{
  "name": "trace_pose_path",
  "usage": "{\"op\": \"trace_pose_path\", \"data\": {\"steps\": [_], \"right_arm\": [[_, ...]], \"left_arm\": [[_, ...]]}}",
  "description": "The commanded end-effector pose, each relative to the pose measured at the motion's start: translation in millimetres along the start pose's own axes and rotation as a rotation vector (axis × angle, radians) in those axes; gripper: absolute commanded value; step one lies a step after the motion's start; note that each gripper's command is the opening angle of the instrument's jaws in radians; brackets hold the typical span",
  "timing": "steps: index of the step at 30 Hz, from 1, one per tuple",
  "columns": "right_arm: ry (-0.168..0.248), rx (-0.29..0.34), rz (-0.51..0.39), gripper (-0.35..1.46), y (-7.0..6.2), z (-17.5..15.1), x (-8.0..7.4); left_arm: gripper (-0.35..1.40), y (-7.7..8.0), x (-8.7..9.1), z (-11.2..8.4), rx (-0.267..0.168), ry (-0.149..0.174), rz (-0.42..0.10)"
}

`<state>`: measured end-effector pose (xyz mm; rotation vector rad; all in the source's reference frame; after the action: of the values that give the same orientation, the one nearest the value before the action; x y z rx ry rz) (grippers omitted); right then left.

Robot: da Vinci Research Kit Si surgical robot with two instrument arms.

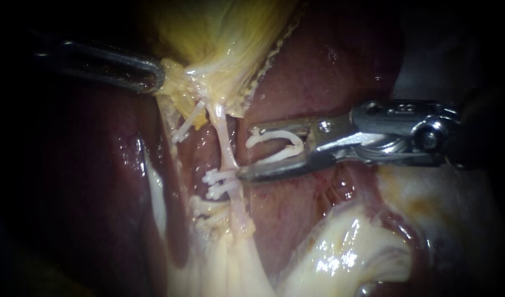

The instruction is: Clipping third clip right tube

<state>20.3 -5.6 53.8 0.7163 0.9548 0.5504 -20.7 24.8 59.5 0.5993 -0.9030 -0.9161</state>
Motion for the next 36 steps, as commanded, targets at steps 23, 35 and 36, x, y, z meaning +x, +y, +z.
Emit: {"op": "trace_pose_path", "data": {"steps": [23, 35, 36], "right_arm": [[0.268, 0.246, 0.205, 0.48, 4.2, 6.2, -1.2], [0.382, 0.383, 0.306, 0.40, 3.2, 3.7, 2.5], [0.381, 0.385, 0.313, 0.38, 3.2, 3.6, 2.6]], "left_arm": [[-0.35, 0.0, 0.2, 0.3, -0.002, -0.001, 0.001], [-0.35, 0.0, 0.1, 0.3, -0.003, -0.001, 0.001], [-0.35, 0.0, 0.1, 0.3, -0.002, -0.001, 0.001]]}}
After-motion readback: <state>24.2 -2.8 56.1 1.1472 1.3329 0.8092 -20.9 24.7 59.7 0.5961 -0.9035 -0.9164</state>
